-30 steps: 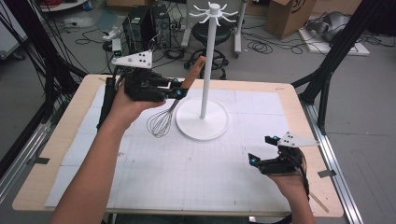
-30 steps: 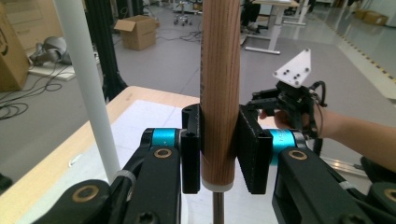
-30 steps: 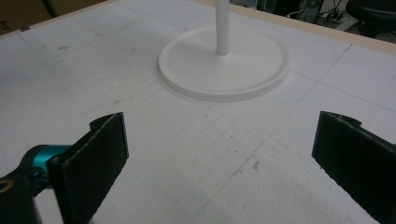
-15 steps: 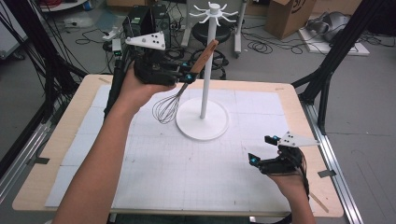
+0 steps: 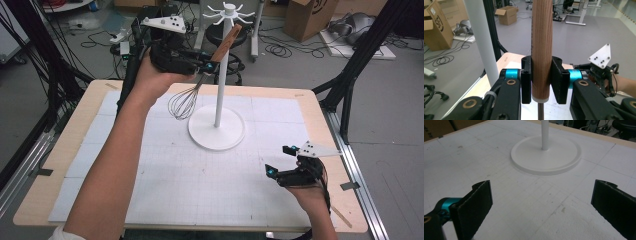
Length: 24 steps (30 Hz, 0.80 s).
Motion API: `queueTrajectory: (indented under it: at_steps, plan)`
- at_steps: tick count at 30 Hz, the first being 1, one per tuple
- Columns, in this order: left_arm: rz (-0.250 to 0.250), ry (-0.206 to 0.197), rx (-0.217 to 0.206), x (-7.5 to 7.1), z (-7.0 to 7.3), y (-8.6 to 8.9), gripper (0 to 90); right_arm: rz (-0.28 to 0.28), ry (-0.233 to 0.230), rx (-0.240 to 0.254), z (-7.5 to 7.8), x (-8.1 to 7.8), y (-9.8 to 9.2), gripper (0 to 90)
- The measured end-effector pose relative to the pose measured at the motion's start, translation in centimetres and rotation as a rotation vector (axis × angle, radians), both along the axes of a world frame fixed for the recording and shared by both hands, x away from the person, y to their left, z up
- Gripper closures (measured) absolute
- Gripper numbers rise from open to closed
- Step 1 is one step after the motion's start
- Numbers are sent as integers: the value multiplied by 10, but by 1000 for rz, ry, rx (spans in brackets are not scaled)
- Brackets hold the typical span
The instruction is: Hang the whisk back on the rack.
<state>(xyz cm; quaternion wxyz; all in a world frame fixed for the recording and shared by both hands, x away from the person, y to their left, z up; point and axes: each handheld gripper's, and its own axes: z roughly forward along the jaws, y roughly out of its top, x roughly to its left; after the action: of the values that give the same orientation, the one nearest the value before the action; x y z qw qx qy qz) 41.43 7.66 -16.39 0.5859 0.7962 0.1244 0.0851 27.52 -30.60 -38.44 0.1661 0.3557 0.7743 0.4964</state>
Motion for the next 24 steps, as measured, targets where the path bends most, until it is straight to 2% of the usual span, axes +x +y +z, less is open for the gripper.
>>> queueTrajectory:
  at_steps: [5, 10, 24]
  plan:
    - [2, 3, -11, 4, 1, -1, 728, 2, -3, 2, 0, 1, -1, 26]
    - [20, 14, -3, 9, -1, -1, 728, 3, -3, 2, -1, 1, -1, 26]
    - [15, 18, -26, 17, -6, -2, 728, -2, -1, 7, -3, 0, -4, 26]
